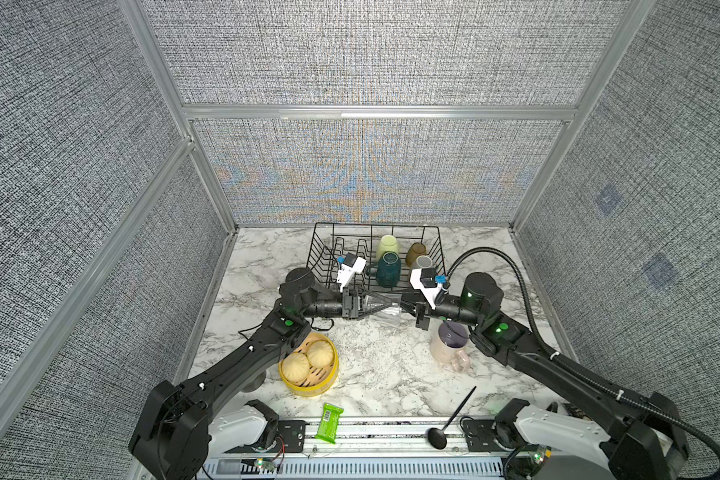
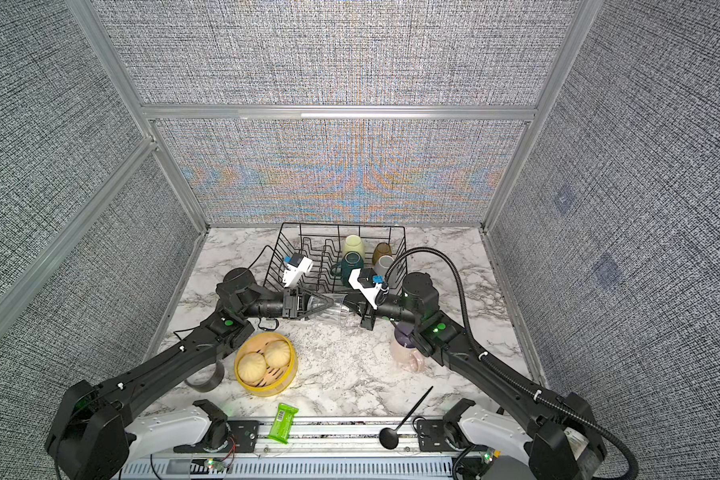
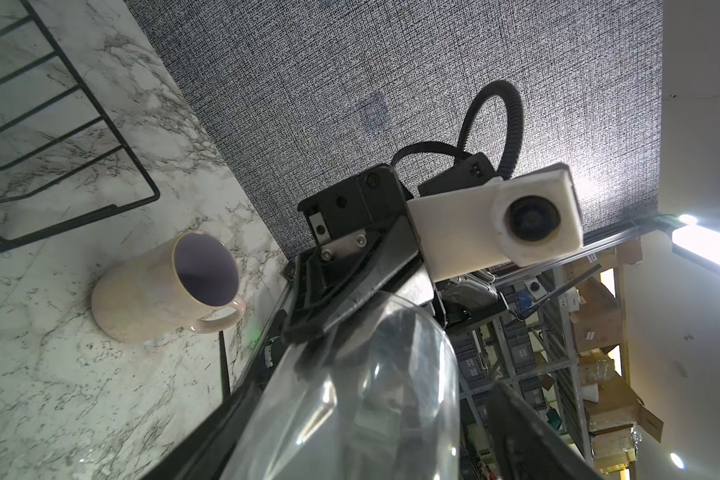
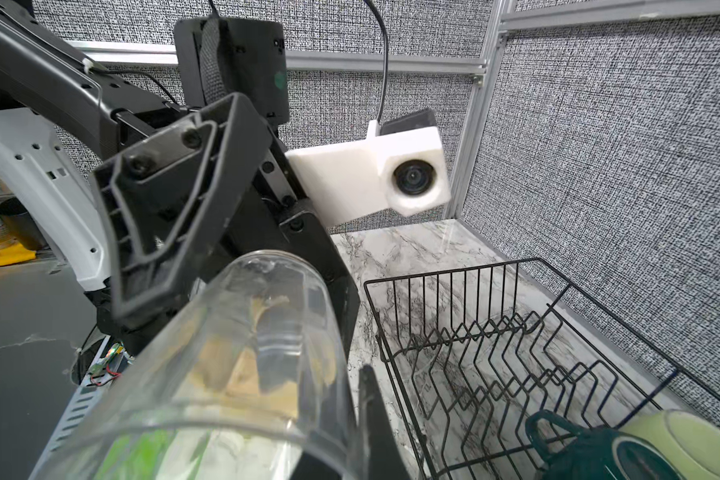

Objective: Load the cups into the dish rack
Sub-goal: 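Grasp the clear cup with the left gripper while the right gripper releases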

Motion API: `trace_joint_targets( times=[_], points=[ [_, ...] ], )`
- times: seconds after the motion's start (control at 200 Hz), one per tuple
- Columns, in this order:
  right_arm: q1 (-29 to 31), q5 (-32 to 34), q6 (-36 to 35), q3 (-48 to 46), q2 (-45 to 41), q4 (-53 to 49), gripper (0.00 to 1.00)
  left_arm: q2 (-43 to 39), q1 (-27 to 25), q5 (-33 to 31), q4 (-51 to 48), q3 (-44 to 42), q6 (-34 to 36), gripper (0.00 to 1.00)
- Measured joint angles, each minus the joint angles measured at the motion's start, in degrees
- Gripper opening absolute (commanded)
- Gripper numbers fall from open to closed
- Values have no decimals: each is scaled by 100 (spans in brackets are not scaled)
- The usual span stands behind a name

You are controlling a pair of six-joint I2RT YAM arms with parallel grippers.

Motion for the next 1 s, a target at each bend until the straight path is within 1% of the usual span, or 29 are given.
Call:
trace_joint_targets(
  times=[0.24, 0.36, 0.445, 0.52, 0.71, 0.765, 0.87, 1.0],
  points=[
    [-74, 33, 153, -122, -15, 260, 0, -81, -20, -76, -153, -15, 46, 85],
    [-197, -57, 236, -87, -24, 275, 0, -133, -22, -136, -358, 42, 164, 79],
    [-219, -138, 293, -162, -22, 437, 0, -133, -31, -129, -503, 83, 280, 78],
    [-232, -184, 343, -186, 13, 459, 0, -131, -42, -136, -621, 83, 343, 74],
    [-269, -330, 420, -44, 166, 361, 0, -48, -52, -131, -662, 149, 455, 68],
    [-284, -391, 444, 15, 240, 332, 5, -26, -50, -133, -675, 153, 474, 67],
    [-299, -411, 461, 101, 328, 212, 13, 33, -42, -140, -776, 219, 531, 65],
    [-280, -348, 511, 79, 446, 227, 19, 72, -57, -195, -1121, 291, 741, 63]
  ],
)
